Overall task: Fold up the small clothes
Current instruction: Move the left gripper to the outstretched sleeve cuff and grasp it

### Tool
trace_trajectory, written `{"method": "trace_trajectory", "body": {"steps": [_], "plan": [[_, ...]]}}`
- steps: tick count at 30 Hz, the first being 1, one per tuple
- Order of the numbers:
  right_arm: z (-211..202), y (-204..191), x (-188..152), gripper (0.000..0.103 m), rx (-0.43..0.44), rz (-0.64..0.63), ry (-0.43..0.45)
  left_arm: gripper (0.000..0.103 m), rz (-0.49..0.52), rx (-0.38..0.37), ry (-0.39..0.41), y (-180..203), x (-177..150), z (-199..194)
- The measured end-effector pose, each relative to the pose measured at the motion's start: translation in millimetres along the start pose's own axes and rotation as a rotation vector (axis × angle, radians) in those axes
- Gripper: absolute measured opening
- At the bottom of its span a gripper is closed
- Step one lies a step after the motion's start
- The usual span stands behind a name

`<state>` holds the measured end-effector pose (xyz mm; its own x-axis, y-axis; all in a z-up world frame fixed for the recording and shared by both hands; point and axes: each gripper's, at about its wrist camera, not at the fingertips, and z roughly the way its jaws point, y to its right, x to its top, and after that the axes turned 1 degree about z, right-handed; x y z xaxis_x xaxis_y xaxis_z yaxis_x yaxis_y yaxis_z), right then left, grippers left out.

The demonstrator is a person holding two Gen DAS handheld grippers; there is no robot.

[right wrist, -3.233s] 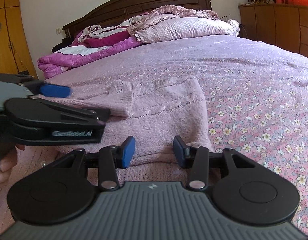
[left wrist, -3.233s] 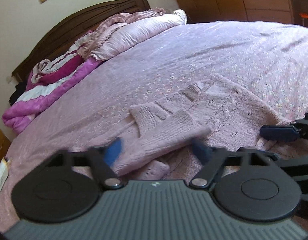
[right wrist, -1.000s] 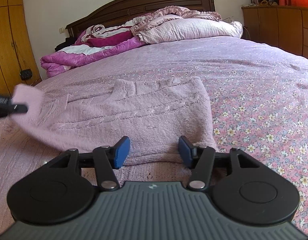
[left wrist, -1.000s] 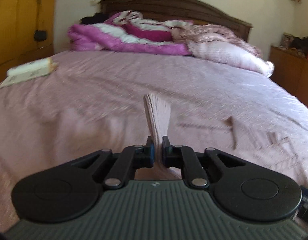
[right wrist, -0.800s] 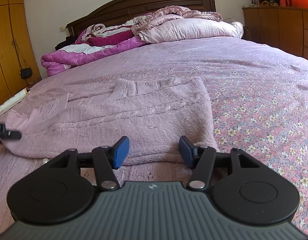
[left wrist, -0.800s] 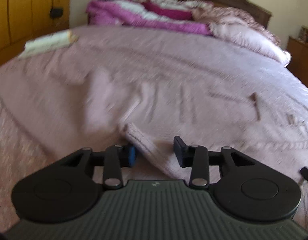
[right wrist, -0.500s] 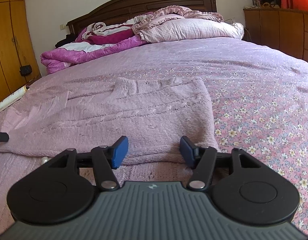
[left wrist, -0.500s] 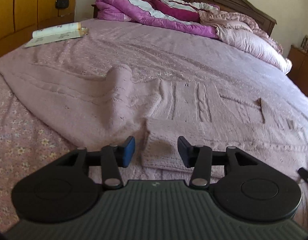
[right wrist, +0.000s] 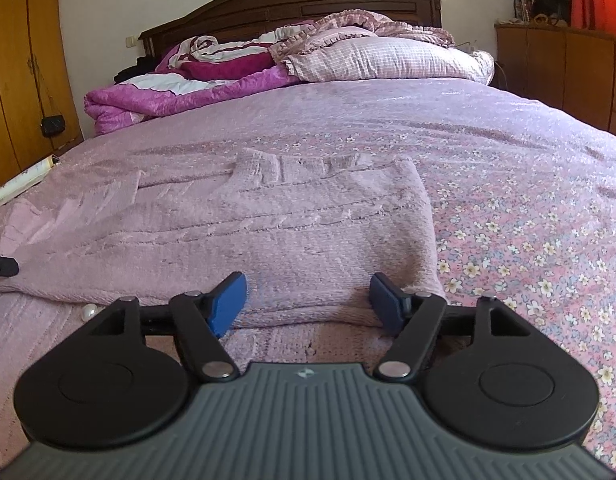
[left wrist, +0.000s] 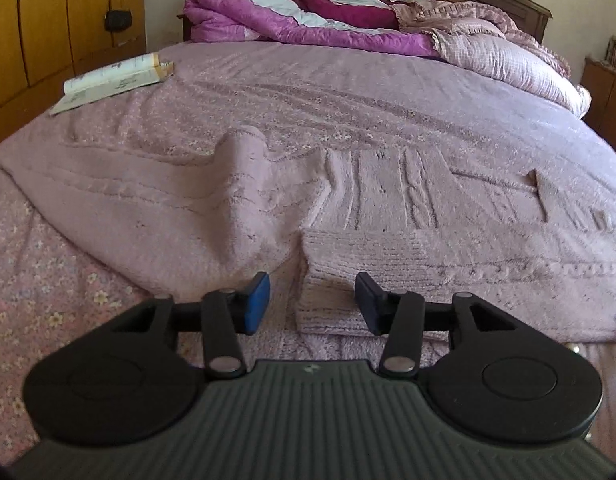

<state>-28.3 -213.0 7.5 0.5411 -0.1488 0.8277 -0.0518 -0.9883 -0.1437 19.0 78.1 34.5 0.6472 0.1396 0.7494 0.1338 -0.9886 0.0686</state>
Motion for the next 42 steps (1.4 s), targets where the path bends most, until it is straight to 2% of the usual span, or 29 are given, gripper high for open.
{"method": "trace_trajectory", "body": {"steps": [3, 7, 14, 16, 19, 24, 28, 37, 42], "plan": [[-1, 1, 4, 0.081, 0.021, 0.004, -0.011, 0.049, -0.030, 0.000, -0.001, -10, 5, -9], [-8, -4, 8, 0.087, 0.033, 0.019, -0.021, 0.066, -0.057, 0.016, 0.011, -28, 12, -24], [-34, -22, 11, 0.087, 0.099, 0.064, -0.024, 0.070, -0.084, 0.067, 0.008, -58, 25, -36], [-41, -29, 10, 0.088, 0.120, 0.058, -0.012, 0.083, -0.085, 0.075, 0.009, -65, 24, -37], [-46, -38, 4, 0.089, 0.137, 0.042, -0.003, 0.083, -0.086, 0.095, 0.012, -73, 21, -36], [-40, -46, -6, 0.089, 0.118, 0.026, -0.019, 0.083, -0.135, 0.111, -0.010, -88, 18, -31], [-31, -46, -17, 0.089, 0.098, 0.040, -0.031, 0.083, -0.163, 0.173, 0.002, -99, 16, -27], [-25, -50, -27, 0.092, 0.078, 0.004, -0.018, 0.083, -0.306, 0.242, -0.017, -141, 15, -5], [-24, -50, -28, 0.093, 0.074, -0.003, -0.020, 0.083, -0.367, 0.224, 0.019, -161, 16, 7]]}}
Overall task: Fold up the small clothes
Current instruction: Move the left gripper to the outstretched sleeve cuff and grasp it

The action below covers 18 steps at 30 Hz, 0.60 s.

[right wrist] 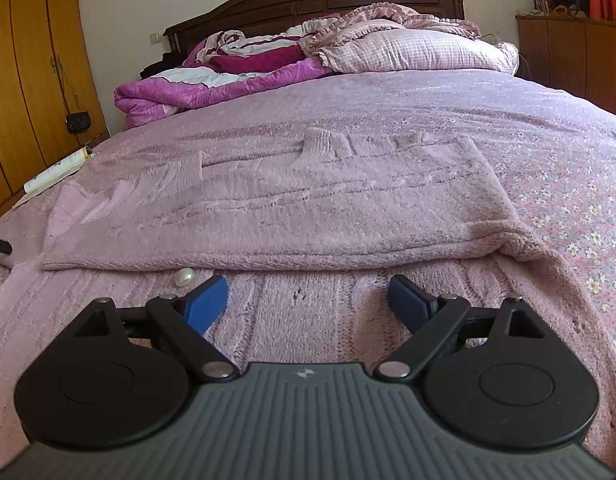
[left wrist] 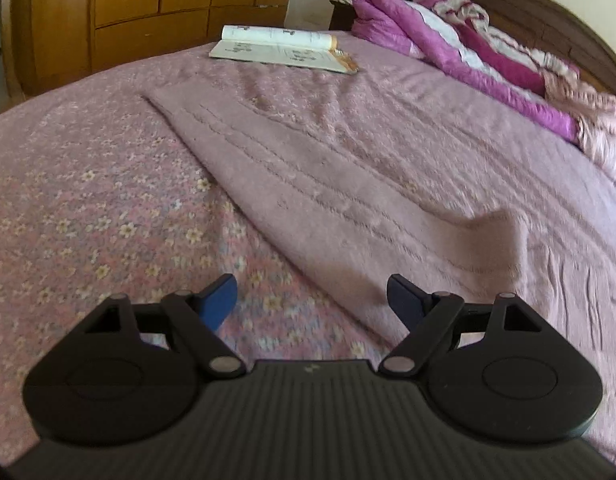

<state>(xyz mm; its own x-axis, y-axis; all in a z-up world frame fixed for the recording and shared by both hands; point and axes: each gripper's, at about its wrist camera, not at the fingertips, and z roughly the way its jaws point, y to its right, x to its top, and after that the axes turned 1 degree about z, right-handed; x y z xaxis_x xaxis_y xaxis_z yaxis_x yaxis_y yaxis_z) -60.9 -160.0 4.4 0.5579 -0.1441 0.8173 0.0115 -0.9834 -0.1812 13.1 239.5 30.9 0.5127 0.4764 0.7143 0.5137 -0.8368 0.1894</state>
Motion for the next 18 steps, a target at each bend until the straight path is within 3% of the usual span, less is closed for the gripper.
{"method": "trace_trajectory", "body": {"steps": [7, 14, 17, 18], "plan": [[4, -5, 0, 0.096, -0.010, -0.031, -0.008, 0.083, -0.055, -0.040, 0.060, -11, 14, 25], [5, -6, -1, 0.097, -0.011, -0.037, -0.010, 0.081, -0.068, -0.029, 0.073, -7, 32, 48], [5, -5, -1, 0.097, -0.011, -0.037, -0.009, 0.055, 0.017, 0.037, 0.088, 2, 30, 52], [5, -5, -1, 0.097, -0.011, -0.036, -0.009, 0.040, 0.044, 0.037, 0.094, 4, 29, 52]]}}
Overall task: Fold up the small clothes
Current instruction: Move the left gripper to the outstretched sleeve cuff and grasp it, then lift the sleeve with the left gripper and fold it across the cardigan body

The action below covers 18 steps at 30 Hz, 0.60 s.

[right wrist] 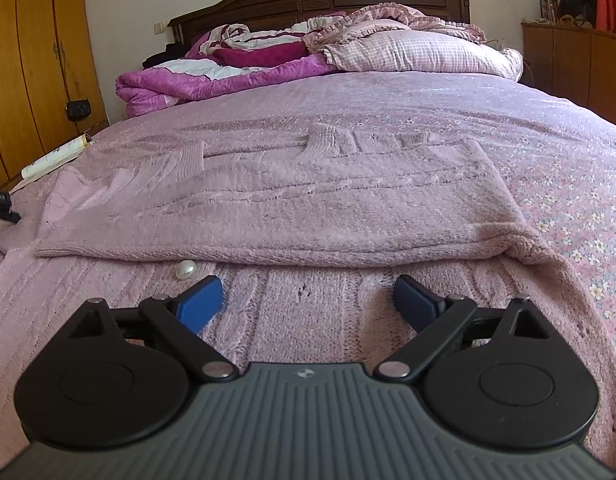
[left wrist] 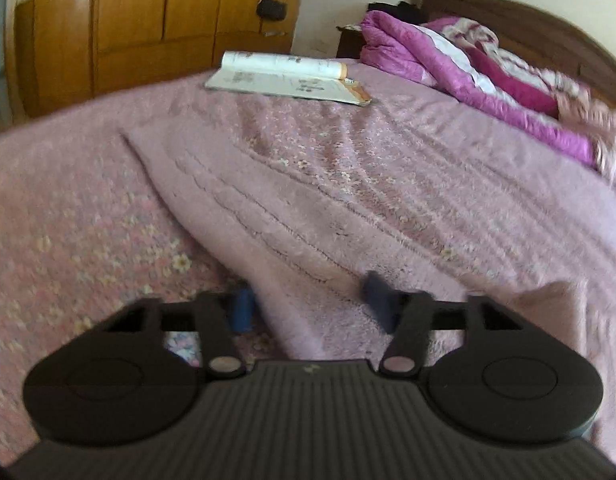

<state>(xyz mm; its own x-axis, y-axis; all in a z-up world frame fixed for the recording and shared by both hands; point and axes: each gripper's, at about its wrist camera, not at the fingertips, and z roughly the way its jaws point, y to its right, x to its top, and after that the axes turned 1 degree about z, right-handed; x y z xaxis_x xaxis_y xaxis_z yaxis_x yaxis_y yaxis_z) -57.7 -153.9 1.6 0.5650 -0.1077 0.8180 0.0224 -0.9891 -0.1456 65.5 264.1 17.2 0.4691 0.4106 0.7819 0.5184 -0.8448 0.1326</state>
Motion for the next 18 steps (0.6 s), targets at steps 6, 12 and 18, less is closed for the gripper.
{"method": "trace_trajectory", "body": {"steps": [6, 12, 18], "plan": [[0, 0, 0, 0.097, 0.001, 0.000, 0.001, 0.010, 0.059, -0.046, 0.079, 4, -1, -26], [0, 3, 0, 0.097, 0.011, 0.014, 0.004, 0.009, 0.070, -0.132, 0.224, 15, 4, -84], [-3, 6, 4, 0.097, 0.022, 0.030, 0.002, 0.009, 0.107, -0.200, 0.317, 41, -2, -132]]}}
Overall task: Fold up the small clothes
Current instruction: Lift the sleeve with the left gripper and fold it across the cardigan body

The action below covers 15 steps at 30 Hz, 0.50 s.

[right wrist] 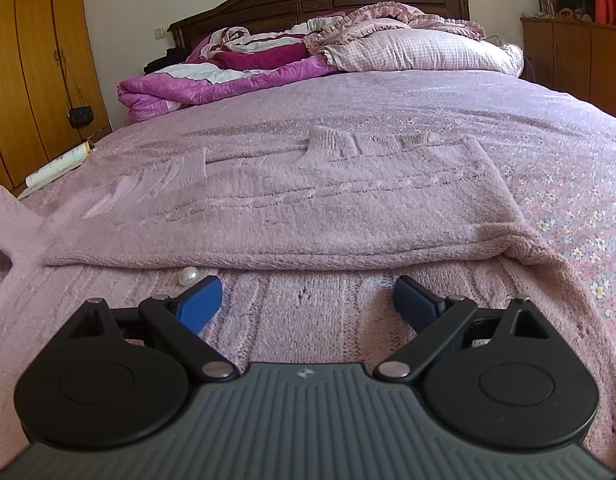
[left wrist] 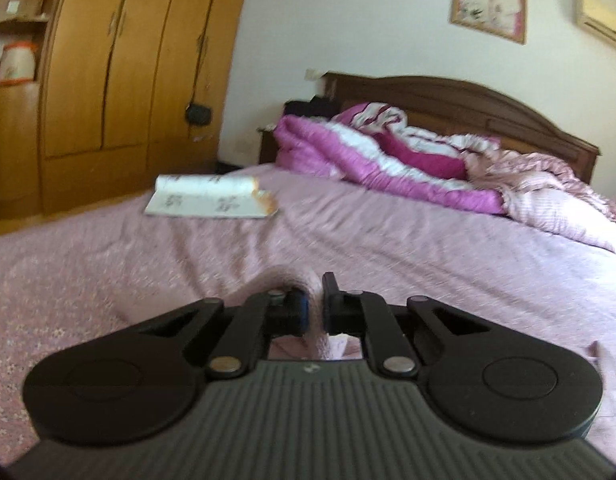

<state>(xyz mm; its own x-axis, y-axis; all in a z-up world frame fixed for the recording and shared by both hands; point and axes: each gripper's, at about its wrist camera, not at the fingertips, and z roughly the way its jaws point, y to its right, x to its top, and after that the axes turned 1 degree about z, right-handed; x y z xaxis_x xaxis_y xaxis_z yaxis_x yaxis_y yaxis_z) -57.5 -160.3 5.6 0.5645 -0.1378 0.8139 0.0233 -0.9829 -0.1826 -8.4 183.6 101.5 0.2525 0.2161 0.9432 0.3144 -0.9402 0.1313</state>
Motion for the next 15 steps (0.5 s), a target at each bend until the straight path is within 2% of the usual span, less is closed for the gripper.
{"method": "trace_trajectory", "body": {"steps": [8, 15], "plan": [[-18, 9, 23, 0.097, 0.011, 0.076, 0.010, 0.009, 0.083, -0.128, 0.031, 52, -3, -19], [-34, 17, 33, 0.096, 0.028, 0.114, 0.046, 0.009, 0.145, -0.231, -0.033, 100, -28, -19]]}}
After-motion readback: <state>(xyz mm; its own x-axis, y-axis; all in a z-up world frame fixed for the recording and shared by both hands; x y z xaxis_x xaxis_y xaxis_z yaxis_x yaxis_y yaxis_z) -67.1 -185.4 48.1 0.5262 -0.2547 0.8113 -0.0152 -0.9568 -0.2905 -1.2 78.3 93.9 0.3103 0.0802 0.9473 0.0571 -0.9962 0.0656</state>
